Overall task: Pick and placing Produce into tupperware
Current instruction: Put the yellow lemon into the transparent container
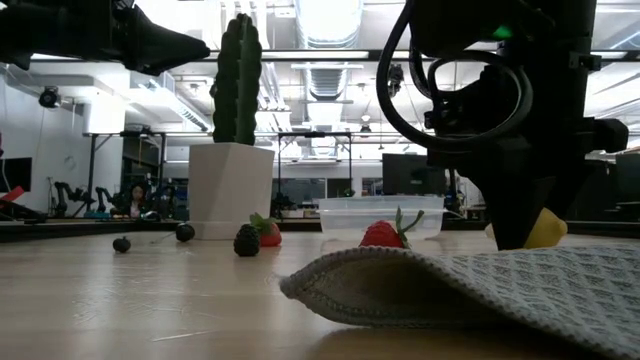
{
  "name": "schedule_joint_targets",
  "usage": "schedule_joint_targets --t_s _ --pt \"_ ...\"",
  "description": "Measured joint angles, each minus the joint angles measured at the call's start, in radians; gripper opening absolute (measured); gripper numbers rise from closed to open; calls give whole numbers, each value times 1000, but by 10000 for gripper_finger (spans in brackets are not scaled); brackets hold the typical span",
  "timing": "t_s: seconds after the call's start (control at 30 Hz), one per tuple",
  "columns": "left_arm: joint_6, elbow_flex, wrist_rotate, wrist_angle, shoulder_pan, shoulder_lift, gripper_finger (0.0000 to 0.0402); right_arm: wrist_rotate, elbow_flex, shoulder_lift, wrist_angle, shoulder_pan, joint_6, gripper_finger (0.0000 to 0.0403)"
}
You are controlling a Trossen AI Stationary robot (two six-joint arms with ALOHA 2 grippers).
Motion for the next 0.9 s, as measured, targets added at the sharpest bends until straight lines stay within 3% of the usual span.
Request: schedule_joint_targets --t_s 0.9 --pt "0 0 0 -1 0 0 151 -34 -4 -27 -14 1 -46 192"
